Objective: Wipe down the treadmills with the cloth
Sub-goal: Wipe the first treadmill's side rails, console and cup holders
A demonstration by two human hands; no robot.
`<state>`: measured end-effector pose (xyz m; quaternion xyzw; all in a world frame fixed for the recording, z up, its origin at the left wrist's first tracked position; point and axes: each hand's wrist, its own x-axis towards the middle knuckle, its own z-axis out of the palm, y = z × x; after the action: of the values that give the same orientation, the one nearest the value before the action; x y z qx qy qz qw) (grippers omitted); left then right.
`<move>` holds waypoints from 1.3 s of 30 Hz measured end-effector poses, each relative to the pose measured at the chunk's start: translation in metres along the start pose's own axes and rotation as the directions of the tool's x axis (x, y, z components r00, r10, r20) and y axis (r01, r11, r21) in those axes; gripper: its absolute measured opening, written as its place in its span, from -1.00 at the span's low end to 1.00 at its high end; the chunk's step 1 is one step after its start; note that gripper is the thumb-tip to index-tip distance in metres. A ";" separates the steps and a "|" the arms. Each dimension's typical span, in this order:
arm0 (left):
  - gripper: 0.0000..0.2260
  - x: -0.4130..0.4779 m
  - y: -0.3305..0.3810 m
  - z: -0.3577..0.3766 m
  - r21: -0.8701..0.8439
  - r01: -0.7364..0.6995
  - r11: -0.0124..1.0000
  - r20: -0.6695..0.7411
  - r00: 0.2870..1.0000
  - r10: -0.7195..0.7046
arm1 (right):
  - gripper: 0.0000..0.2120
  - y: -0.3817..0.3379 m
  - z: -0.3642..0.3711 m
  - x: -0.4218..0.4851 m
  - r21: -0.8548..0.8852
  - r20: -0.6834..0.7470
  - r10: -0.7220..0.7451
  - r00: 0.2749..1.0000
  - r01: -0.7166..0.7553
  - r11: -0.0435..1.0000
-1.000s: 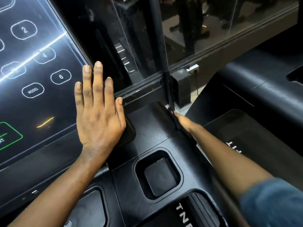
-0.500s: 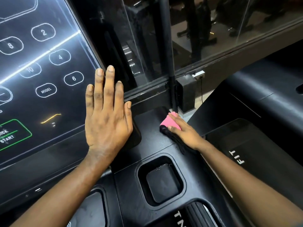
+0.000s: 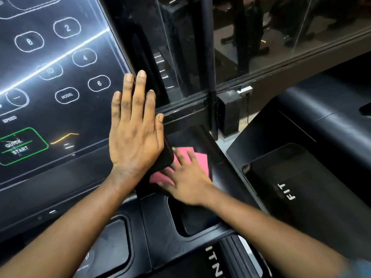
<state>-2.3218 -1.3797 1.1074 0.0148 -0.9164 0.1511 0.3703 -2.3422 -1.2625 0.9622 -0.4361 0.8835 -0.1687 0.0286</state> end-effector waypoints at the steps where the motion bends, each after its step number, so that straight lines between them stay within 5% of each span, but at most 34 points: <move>1: -0.58 -0.001 0.000 0.000 0.000 0.004 1.000 -0.003 1.000 -0.004 | -0.44 0.006 0.000 -0.023 0.014 0.002 -0.030 1.000 0.030 0.999; 4: -0.58 0.001 0.001 0.001 -0.010 0.002 1.000 -0.010 1.000 -0.002 | -0.48 0.062 0.002 -0.025 -0.021 -0.042 0.190 0.981 -0.191 0.981; 7: -0.57 0.000 0.000 0.002 0.000 -0.011 1.000 -0.008 1.000 0.011 | -0.43 0.053 -0.012 0.049 0.092 0.038 0.579 0.814 -0.580 0.809; 9: -0.56 -0.001 -0.002 0.000 0.001 -0.008 1.000 -0.001 1.000 0.008 | -0.34 0.002 -0.007 0.070 0.052 0.046 0.477 0.877 -0.479 0.876; 11: -0.56 -0.002 -0.002 -0.001 -0.023 -0.021 1.000 0.003 1.000 0.021 | -0.45 -0.042 0.005 0.038 0.134 -0.021 0.188 0.982 -0.184 0.974; 14: -0.56 -0.003 -0.003 -0.001 -0.026 -0.029 0.999 0.007 1.000 0.029 | -0.47 -0.028 0.008 -0.038 0.089 0.004 -0.049 0.999 0.048 0.995; 17: -0.56 -0.002 -0.002 0.001 -0.018 -0.042 0.999 0.008 0.999 0.042 | -0.44 0.032 -0.001 -0.032 0.002 -0.005 0.242 0.970 -0.242 0.970; 20: -0.56 -0.002 -0.005 0.001 -0.026 -0.045 0.999 0.005 0.999 0.046 | -0.46 0.020 -0.009 0.026 0.058 0.020 0.538 0.843 -0.538 0.841; 26: -0.51 -0.005 -0.011 -0.006 -0.097 -0.085 0.992 0.039 0.995 0.089 | -0.48 -0.105 0.026 -0.019 0.045 -0.018 0.219 0.976 -0.218 0.975; 31: -0.46 -0.011 -0.037 -0.020 -0.213 -0.230 0.950 0.064 0.967 0.248 | -0.42 -0.136 0.029 -0.084 0.101 0.081 0.228 0.970 -0.236 0.967; 39: -0.46 -0.078 -0.095 -0.029 -0.224 -0.192 0.956 0.094 0.972 0.217 | -0.40 -0.162 0.039 -0.091 0.054 0.005 0.373 0.928 -0.373 0.926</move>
<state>-2.2329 -1.4684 1.0990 -0.1110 -0.9441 0.0886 0.2974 -2.1545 -1.2931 0.9693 -0.2588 0.9454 -0.1852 0.0696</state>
